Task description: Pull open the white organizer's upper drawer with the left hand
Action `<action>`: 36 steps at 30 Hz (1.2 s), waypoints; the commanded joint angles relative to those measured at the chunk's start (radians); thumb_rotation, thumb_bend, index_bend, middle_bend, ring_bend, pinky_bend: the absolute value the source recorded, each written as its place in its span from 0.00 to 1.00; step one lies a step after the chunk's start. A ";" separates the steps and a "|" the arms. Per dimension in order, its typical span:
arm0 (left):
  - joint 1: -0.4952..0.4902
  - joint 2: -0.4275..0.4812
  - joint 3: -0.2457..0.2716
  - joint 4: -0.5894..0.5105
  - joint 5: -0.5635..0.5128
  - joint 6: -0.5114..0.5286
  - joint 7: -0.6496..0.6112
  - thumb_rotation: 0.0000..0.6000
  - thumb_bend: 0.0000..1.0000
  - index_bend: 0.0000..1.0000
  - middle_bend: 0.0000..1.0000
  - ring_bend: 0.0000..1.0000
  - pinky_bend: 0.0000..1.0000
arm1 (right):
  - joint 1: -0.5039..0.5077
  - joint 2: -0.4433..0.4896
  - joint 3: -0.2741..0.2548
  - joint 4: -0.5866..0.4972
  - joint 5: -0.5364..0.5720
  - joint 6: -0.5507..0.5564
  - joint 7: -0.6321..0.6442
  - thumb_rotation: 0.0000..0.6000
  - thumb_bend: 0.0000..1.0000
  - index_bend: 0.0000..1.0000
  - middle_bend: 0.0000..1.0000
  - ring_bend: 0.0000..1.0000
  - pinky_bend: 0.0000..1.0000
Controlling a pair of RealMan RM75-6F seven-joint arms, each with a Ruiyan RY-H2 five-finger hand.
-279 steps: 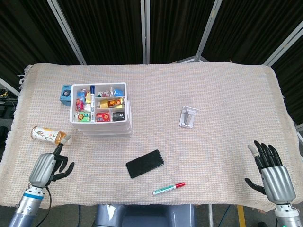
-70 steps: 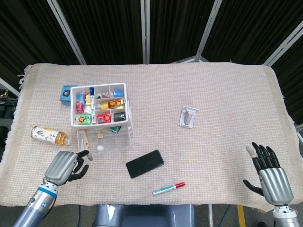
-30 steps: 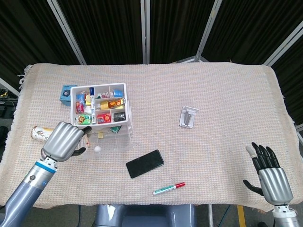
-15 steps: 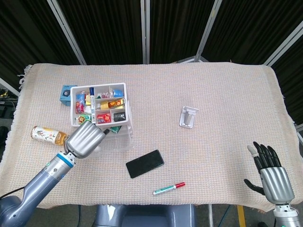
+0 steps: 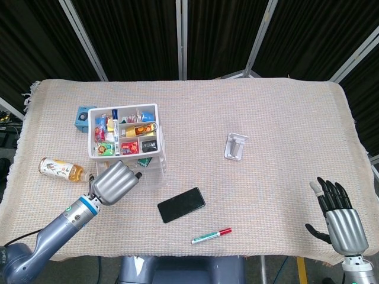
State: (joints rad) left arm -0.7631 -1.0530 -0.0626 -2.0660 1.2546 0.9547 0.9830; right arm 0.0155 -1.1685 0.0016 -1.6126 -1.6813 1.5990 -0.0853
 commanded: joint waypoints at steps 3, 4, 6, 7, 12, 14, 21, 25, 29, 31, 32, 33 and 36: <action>-0.017 0.012 -0.006 0.006 -0.008 -0.014 -0.018 1.00 0.00 0.51 0.97 0.92 0.77 | -0.001 -0.001 0.004 0.002 0.005 0.003 0.001 1.00 0.00 0.00 0.00 0.00 0.00; -0.021 0.014 -0.006 0.008 -0.009 -0.019 -0.022 1.00 0.00 0.51 0.97 0.92 0.77 | -0.001 -0.002 0.005 0.003 0.007 0.003 0.001 1.00 0.00 0.00 0.00 0.00 0.00; -0.034 0.021 -0.009 0.017 -0.012 -0.037 -0.038 1.00 0.00 0.50 0.97 0.92 0.77 | 0.000 -0.004 0.010 0.007 0.018 0.000 0.001 1.00 0.00 0.00 0.00 0.00 0.00; -0.038 0.024 -0.010 0.020 -0.013 -0.044 -0.044 1.00 0.00 0.50 0.97 0.92 0.77 | 0.000 -0.005 0.012 0.008 0.023 -0.002 -0.001 1.00 0.00 0.00 0.00 0.00 0.00; -0.063 0.037 -0.014 0.049 0.003 -0.091 -0.101 1.00 0.00 0.50 0.97 0.92 0.77 | 0.008 -0.017 0.028 0.018 0.059 -0.023 -0.017 1.00 0.00 0.00 0.00 0.00 0.00; -0.071 0.046 -0.014 0.068 0.028 -0.113 -0.151 1.00 0.00 0.50 0.97 0.92 0.77 | 0.013 -0.024 0.035 0.022 0.076 -0.035 -0.027 1.00 0.00 0.00 0.00 0.00 0.00; -0.084 0.079 -0.003 0.111 0.132 -0.158 -0.301 1.00 0.00 0.49 0.97 0.92 0.77 | 0.019 -0.041 0.051 0.032 0.115 -0.052 -0.050 1.00 0.00 0.00 0.00 0.00 0.00; -0.091 0.090 0.004 0.117 0.158 -0.180 -0.344 1.00 0.00 0.48 0.97 0.92 0.77 | 0.017 -0.048 0.054 0.040 0.128 -0.054 -0.056 1.00 0.00 0.00 0.00 0.00 0.00; -0.094 0.099 0.014 0.121 0.189 -0.189 -0.366 1.00 0.00 0.48 0.97 0.92 0.77 | 0.015 -0.051 0.054 0.047 0.133 -0.052 -0.056 1.00 0.00 0.00 0.00 0.00 0.00; -0.094 0.106 0.018 0.118 0.197 -0.192 -0.369 1.00 0.00 0.48 0.97 0.92 0.77 | 0.014 -0.051 0.054 0.048 0.132 -0.049 -0.053 1.00 0.00 0.00 0.00 0.00 0.00; -0.094 0.110 0.019 0.115 0.200 -0.193 -0.372 1.00 0.00 0.48 0.97 0.92 0.77 | 0.013 -0.051 0.054 0.048 0.131 -0.047 -0.052 1.00 0.00 0.00 0.00 0.00 0.00; -0.094 0.114 0.020 0.112 0.203 -0.194 -0.374 1.00 0.00 0.48 0.97 0.92 0.77 | 0.013 -0.051 0.055 0.048 0.130 -0.045 -0.051 1.00 0.00 0.00 0.00 0.00 0.00; -0.093 0.129 0.024 0.105 0.208 -0.196 -0.371 1.00 0.00 0.48 0.97 0.92 0.77 | 0.013 -0.051 0.055 0.049 0.128 -0.042 -0.049 1.00 0.00 0.00 0.00 0.00 0.00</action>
State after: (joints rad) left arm -0.8567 -0.9269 -0.0403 -1.9589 1.4607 0.7592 0.6110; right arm 0.0281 -1.2194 0.0562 -1.5634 -1.5530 1.5569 -0.1340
